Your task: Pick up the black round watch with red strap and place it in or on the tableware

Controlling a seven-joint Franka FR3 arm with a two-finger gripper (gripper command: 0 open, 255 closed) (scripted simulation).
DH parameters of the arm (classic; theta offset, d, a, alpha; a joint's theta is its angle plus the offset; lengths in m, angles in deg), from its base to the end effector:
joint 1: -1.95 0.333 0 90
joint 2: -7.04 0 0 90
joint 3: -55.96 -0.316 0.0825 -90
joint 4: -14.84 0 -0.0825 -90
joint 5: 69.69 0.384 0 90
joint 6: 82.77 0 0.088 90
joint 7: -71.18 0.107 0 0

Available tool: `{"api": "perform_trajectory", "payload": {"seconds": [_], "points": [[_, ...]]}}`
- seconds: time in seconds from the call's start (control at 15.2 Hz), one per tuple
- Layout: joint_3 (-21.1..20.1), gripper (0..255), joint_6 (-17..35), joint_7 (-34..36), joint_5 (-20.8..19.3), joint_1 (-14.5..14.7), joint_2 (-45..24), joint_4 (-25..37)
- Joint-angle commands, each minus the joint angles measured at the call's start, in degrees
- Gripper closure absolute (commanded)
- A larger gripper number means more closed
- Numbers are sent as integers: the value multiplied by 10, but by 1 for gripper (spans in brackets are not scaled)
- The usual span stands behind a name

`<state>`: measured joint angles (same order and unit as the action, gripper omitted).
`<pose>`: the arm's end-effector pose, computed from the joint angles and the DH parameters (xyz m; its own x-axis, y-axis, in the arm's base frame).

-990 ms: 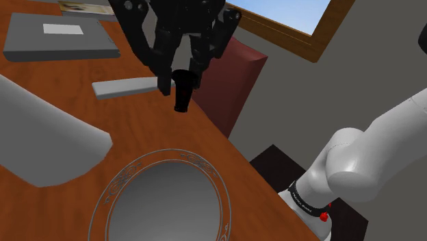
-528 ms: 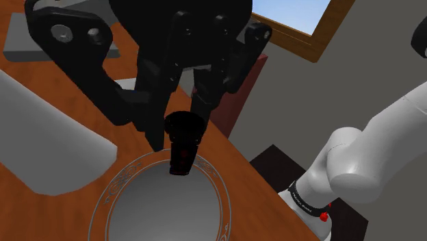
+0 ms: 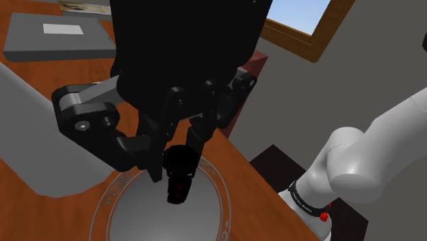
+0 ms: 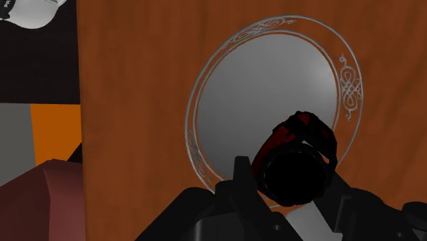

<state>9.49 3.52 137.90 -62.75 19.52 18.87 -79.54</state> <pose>0.1693 0.4770 0.6539 0.9984 -0.0492 0.0266 -0.0495 -0.9987 0.0099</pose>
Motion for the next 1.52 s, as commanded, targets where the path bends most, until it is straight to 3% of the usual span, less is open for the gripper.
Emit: {"api": "perform_trajectory", "payload": {"seconds": [0.0,0.4,0.92,0.99,1.32,1.45], "points": [[3,255,16,-4,5,1,8,-22],[6,255,69,-13,18,5,26,-89],[6,255,69,-13,18,5,26,-89],[6,0,69,-13,18,5,26,-89],[6,0,69,-13,18,5,26,-89],[4,0,30,-6,9,2,14,-40]]}}
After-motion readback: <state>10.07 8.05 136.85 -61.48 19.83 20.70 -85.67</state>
